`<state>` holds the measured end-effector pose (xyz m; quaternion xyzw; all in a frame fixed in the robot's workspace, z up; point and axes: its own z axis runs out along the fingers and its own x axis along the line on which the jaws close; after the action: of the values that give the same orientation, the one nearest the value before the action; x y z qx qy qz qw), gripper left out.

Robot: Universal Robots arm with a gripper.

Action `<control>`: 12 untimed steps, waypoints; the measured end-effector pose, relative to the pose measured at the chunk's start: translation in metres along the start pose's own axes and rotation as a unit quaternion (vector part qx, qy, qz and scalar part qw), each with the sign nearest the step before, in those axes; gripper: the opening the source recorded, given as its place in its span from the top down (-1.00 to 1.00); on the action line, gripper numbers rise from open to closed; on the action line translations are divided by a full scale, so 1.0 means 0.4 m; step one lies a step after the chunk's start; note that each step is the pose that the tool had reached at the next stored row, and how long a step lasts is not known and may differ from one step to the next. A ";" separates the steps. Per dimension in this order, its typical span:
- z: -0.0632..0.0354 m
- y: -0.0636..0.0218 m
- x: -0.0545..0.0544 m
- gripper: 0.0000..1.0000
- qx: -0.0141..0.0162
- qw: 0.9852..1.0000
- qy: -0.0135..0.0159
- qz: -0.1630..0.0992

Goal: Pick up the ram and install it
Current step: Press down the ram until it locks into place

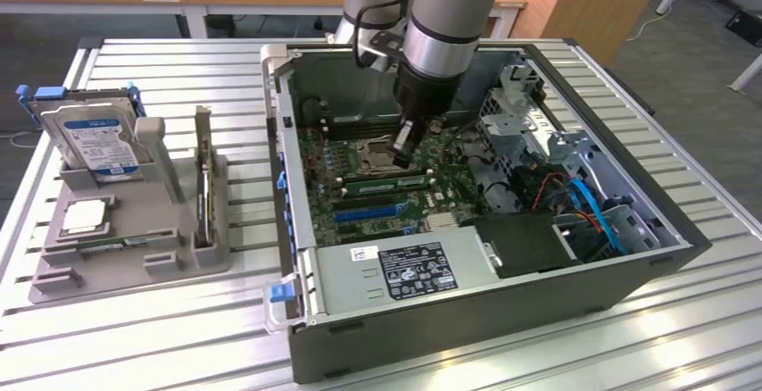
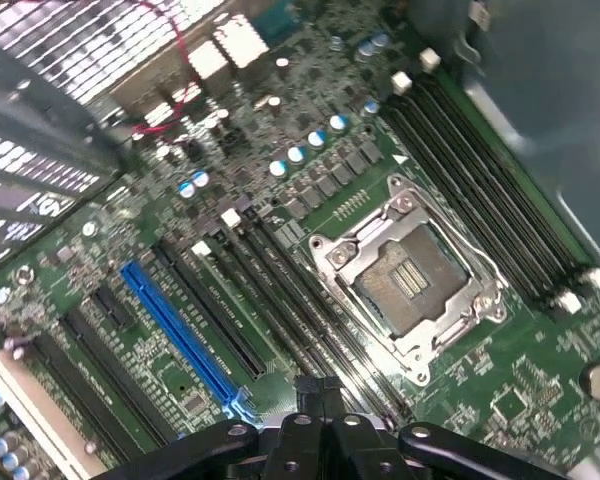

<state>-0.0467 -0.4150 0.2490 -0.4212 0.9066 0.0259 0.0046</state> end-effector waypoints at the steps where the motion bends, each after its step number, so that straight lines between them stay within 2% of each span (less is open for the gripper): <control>1: 0.000 0.000 0.000 0.79 0.000 1.000 0.000 0.008; 7: 0.001 0.000 0.000 0.79 0.002 0.998 -0.002 0.056; 10: 0.001 0.000 0.000 0.79 0.002 0.997 -0.004 0.081; 12: 0.002 0.000 0.000 0.79 0.003 0.995 -0.004 0.099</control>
<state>-0.0467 -0.4150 0.2483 -0.3290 0.9440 0.0253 0.0071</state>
